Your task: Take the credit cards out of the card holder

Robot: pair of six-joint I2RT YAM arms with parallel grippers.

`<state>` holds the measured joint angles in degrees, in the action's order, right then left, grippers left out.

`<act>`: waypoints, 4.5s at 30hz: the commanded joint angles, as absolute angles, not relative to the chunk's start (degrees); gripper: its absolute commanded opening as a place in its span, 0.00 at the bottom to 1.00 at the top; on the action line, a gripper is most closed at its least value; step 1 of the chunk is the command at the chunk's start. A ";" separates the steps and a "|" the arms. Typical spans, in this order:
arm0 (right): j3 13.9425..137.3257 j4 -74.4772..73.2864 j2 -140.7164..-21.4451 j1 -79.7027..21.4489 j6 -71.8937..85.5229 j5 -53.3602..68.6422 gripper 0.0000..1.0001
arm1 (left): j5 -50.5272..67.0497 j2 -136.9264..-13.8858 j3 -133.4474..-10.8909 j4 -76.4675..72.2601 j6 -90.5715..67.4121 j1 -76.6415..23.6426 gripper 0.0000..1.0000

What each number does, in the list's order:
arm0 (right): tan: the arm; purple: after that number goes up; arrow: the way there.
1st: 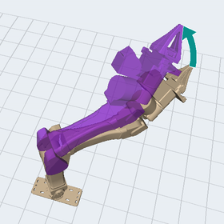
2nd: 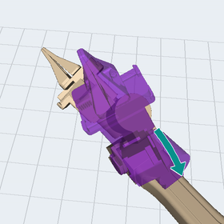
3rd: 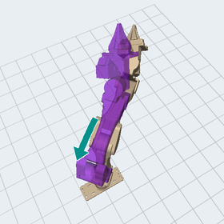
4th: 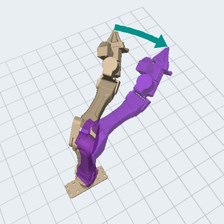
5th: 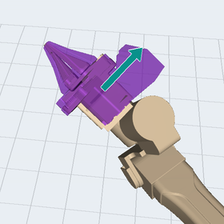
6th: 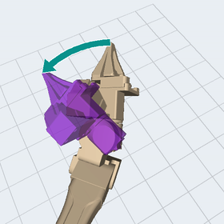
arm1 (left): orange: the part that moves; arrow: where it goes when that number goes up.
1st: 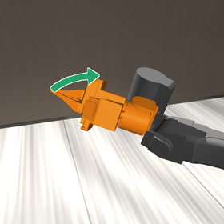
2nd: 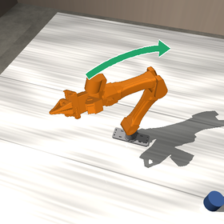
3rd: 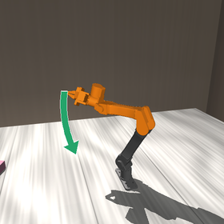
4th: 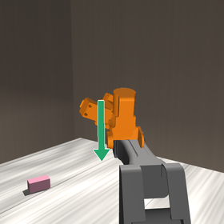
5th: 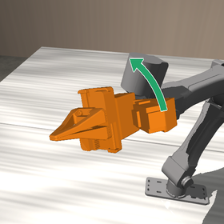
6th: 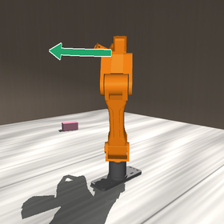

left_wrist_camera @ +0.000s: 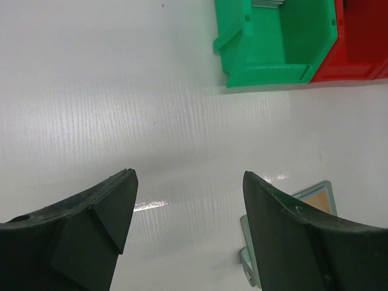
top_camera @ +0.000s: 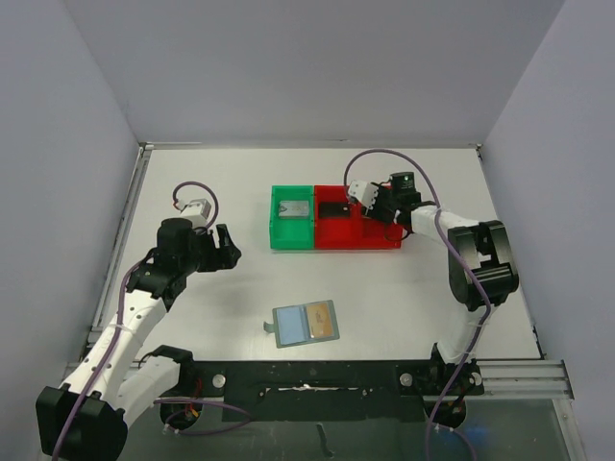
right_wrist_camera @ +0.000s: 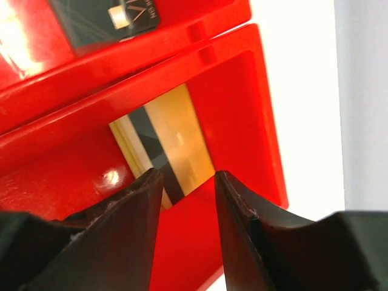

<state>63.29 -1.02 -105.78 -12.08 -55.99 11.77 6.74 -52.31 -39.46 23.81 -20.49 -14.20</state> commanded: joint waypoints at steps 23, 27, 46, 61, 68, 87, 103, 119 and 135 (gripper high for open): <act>47.86 3.11 -49.11 -17.33 16.05 10.16 0.97 | 5.17 -46.56 -39.22 20.92 -20.09 -13.62 0.71; 41.67 1.83 -42.65 -17.30 30.69 6.98 0.98 | 4.04 -46.44 -38.91 20.00 -20.30 -13.53 0.71; 30.58 -19.66 -48.52 -20.94 51.08 11.30 0.98 | 2.01 -49.54 -36.69 15.40 -20.38 -12.66 0.72; 28.24 -13.88 -52.95 -37.25 59.97 6.49 0.76 | 26.28 -50.48 -33.02 4.93 -32.22 -14.56 0.68; 32.13 -10.67 -63.72 -44.29 61.64 4.39 0.53 | 13.87 -53.31 -32.52 1.26 -45.66 -40.20 0.64; 31.04 -5.04 -74.45 -47.70 64.11 4.27 0.34 | 8.64 -66.47 -23.94 -12.36 -63.36 -51.94 0.49; 27.67 -3.13 -77.31 -48.42 65.72 6.26 0.20 | 11.45 -77.36 -23.86 -17.36 -64.93 -53.10 0.36; 26.67 -0.29 -75.19 -48.94 65.51 9.04 0.15 | 6.16 -75.80 -20.74 -13.26 -66.66 -53.91 0.32; 28.13 -2.05 -71.02 -50.56 66.30 7.12 0.21 | 6.08 -75.28 -19.68 -14.39 -67.06 -54.10 0.28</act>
